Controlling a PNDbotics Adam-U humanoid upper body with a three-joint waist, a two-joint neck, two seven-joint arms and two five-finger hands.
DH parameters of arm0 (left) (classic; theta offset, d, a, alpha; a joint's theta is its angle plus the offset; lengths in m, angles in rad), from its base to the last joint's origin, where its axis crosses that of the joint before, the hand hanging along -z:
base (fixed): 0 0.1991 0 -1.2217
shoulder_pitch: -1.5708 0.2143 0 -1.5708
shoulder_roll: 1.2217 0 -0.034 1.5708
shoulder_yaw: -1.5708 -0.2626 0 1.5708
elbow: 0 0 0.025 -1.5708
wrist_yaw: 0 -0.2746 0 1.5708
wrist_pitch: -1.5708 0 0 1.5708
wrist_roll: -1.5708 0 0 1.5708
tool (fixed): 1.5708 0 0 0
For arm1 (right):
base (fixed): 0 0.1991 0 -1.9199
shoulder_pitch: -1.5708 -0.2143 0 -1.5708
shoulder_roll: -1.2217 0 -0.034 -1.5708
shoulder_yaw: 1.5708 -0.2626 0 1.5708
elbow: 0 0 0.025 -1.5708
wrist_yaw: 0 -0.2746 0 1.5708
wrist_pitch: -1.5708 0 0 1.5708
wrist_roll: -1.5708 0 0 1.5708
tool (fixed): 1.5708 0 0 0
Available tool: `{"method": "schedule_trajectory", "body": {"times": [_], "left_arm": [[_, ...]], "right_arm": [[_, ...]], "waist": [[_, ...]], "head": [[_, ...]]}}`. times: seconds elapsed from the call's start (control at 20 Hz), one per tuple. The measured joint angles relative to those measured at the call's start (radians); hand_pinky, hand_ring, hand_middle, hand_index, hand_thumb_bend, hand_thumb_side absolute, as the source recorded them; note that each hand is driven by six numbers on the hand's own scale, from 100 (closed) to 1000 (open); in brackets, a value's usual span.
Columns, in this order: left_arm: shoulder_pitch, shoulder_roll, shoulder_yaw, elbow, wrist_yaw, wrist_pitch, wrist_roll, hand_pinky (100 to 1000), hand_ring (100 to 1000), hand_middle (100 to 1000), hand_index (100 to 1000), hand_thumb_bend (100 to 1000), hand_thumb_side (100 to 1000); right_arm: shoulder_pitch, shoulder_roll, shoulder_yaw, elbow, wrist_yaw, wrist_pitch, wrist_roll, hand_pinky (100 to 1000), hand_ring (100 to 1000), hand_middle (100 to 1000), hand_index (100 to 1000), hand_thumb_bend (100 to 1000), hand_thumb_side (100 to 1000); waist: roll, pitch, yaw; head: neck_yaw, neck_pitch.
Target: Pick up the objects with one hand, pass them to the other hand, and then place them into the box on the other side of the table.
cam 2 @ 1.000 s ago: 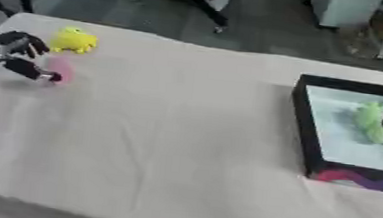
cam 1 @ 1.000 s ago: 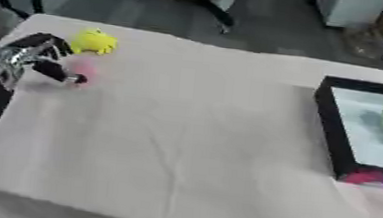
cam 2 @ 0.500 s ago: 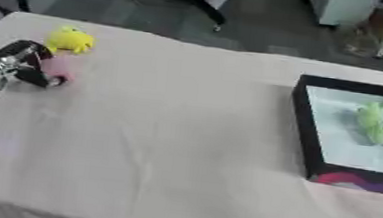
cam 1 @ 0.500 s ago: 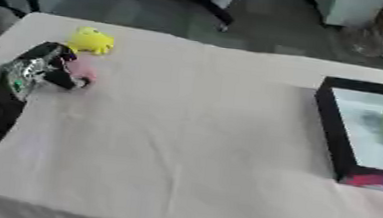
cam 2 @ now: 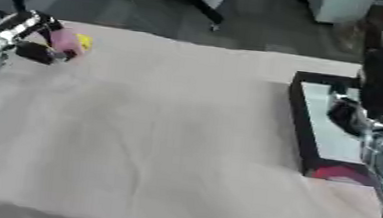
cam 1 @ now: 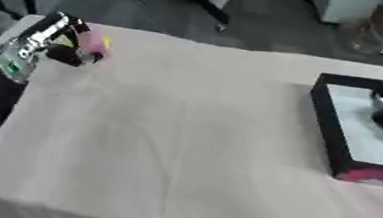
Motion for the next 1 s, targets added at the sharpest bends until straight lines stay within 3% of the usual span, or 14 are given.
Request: {"method": "schedule_trajectory", "body": {"times": [0.2,0.4,0.65,1.0], "left_arm": [[-0.003,-0.07,-0.125,-0.171,0.261,0.086,-0.16,721,470,420,510,224,276],[-0.034,-0.151,-0.207,-0.279,0.384,0.189,-0.23,739,490,442,531,220,295],[-0.06,-0.223,-0.258,-0.334,0.403,0.253,-0.288,753,509,462,553,222,301],[-0.074,-0.266,-0.273,-0.338,0.4,0.276,-0.341,759,516,469,562,216,305]], "right_arm": [[-0.064,0.037,0.078,0.01,-0.057,-0.071,0.024,1000,931,925,1000,344,302],[-0.099,0.068,0.129,0.031,-0.088,-0.117,0.048,1000,934,929,1000,356,285],[-0.106,0.087,0.162,0.058,-0.115,-0.131,0.057,1000,933,931,1000,338,280],[-0.106,0.1,0.192,0.097,-0.146,-0.122,0.048,1000,929,929,1000,309,267]], "waist": [[0.0,-0.007,0.013],[0.001,-0.011,0.026],[0.002,-0.014,0.031],[0.002,-0.014,0.033]], "head": [[-0.027,0.004],[-0.04,0.008],[-0.041,0.016],[-0.041,0.016]]}}
